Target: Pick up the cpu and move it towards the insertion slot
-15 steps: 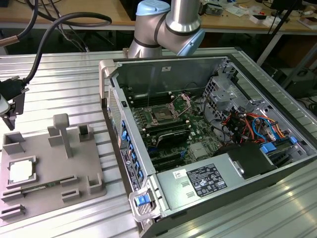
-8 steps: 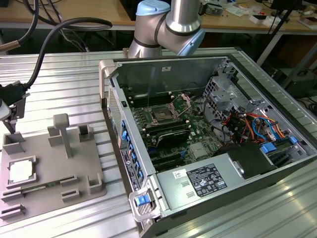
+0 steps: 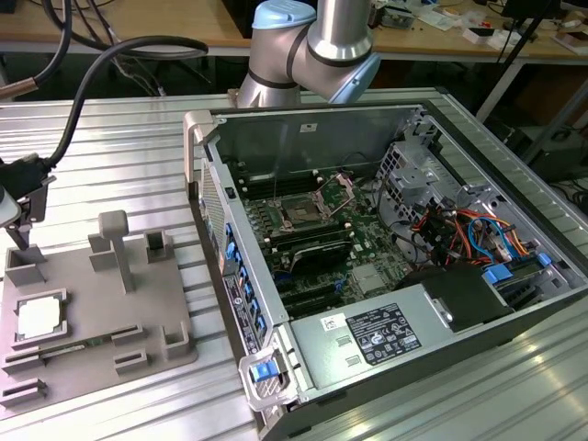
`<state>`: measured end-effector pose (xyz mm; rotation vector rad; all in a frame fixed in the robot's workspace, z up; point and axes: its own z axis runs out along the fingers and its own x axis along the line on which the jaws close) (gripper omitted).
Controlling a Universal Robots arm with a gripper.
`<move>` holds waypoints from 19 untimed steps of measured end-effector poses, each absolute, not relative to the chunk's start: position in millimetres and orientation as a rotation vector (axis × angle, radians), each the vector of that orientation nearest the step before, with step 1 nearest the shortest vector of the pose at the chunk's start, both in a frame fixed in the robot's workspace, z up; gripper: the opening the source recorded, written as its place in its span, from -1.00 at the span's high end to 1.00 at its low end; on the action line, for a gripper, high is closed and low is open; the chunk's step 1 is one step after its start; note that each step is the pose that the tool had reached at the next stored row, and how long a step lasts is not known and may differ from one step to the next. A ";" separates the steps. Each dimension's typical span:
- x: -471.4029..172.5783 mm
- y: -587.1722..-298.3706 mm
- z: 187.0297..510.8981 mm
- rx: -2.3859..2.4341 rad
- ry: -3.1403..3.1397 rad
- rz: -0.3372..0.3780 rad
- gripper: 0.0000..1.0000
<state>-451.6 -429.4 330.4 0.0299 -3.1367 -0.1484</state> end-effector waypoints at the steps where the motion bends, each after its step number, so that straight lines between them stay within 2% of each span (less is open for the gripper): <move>1: -451.6 -429.4 330.2 0.030 -3.137 -0.148 -0.09; 19: -451.6 -430.3 324.0 0.030 -3.137 -0.148 -0.09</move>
